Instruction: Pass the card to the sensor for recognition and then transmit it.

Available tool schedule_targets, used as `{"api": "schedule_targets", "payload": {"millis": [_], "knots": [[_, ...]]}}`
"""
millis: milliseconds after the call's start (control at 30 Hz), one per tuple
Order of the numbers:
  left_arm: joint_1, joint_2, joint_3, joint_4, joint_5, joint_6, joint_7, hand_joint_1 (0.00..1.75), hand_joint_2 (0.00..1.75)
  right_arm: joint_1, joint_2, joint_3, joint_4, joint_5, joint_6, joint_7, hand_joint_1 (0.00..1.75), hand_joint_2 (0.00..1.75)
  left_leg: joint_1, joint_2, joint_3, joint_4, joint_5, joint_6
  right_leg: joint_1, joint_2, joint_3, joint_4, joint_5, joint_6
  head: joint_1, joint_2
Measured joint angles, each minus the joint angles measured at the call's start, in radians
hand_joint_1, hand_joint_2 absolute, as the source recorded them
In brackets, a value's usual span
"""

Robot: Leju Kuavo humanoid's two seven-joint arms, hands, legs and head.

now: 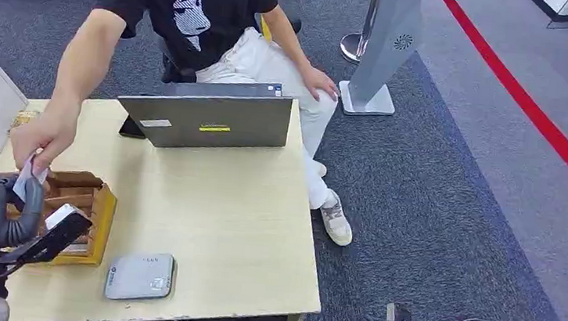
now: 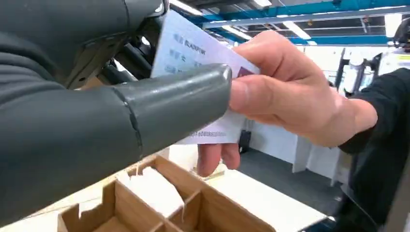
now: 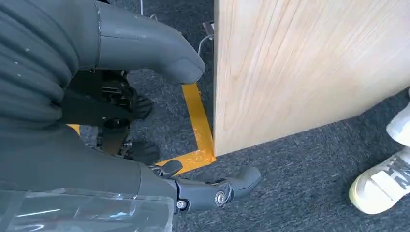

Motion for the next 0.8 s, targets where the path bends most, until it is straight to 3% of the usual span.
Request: {"api": "schedule_targets", "payload": {"millis": [167, 200, 233, 267, 467, 667, 700, 800], "knots": [[-0.014, 0.013, 0.038, 0.015, 0.035, 0.003, 0.005, 1.75, 1.75, 0.0, 0.0, 0.002, 0.003, 0.0, 0.0, 0.0, 0.0, 1.75, 0.0, 0.0, 0.0, 0.0, 0.0, 0.0, 0.0, 0.0, 0.0, 0.0, 0.0, 0.0, 0.0, 0.0], [-0.014, 0.014, 0.044, 0.017, 0.04, 0.004, 0.005, 1.5, 1.75, 0.0, 0.0, 0.002, 0.003, 0.0, 0.0, 0.0, 0.0, 1.75, 0.0, 0.0, 0.0, 0.0, -0.001, 0.0, 0.0, 0.0, 0.0, 0.0, 0.0, 0.0, 0.0, 0.0], [-0.014, 0.015, 0.048, 0.019, 0.043, 0.005, 0.004, 0.1, 1.75, 0.0, 0.0, 0.003, 0.003, 0.0, 0.0, 0.0, 0.0, 1.75, 0.0, 0.0, 0.0, 0.0, -0.001, 0.0, 0.0, 0.0, 0.0, 0.0, -0.001, 0.0, 0.0, 0.0], [-0.014, 0.015, 0.052, 0.02, 0.047, 0.007, 0.003, 0.0, 1.75, -0.001, 0.0, 0.003, 0.003, 0.0, 0.0, 0.0, 0.0, 1.75, 0.0, -0.001, -0.001, 0.0, -0.001, 0.0, 0.0, 0.0, 0.0, 0.0, -0.001, 0.0, 0.0, 0.0], [0.002, 0.017, 0.075, 0.02, 0.08, 0.038, -0.031, 0.0, 1.75, -0.001, 0.0, 0.008, 0.003, -0.001, -0.002, 0.0, 0.0, 1.75, 0.0, -0.001, 0.0, 0.0, -0.001, 0.0, 0.0, -0.001, 0.0, 0.0, -0.001, 0.0, 0.0, 0.0], [0.056, 0.017, 0.082, -0.014, 0.032, 0.148, -0.119, 0.0, 1.75, 0.0, 0.0, 0.008, 0.003, -0.006, -0.009, 0.003, 0.0, 1.75, 0.0, -0.001, 0.0, 0.0, 0.0, 0.0, 0.0, 0.0, 0.0, 0.0, -0.001, 0.0, 0.0, 0.0], [0.066, 0.019, 0.082, -0.022, 0.004, 0.165, -0.125, 0.0, 0.0, 0.0, 0.0, 0.008, 0.003, -0.007, -0.011, 0.003, 0.0, 1.75, 0.0, -0.001, 0.0, 0.0, 0.0, 0.0, 0.0, 0.0, 0.0, 0.0, -0.001, 0.0, 0.0, 0.0], [0.091, 0.037, 0.082, -0.046, -0.117, 0.221, -0.126, 0.0, 0.0, 0.0, 0.0, 0.008, 0.003, -0.008, -0.015, 0.001, 0.0, 1.75, 0.0, -0.001, 0.0, 0.0, -0.001, 0.0, 0.0, 0.0, 0.0, 0.0, -0.001, 0.0, 0.0, 0.0]]}}
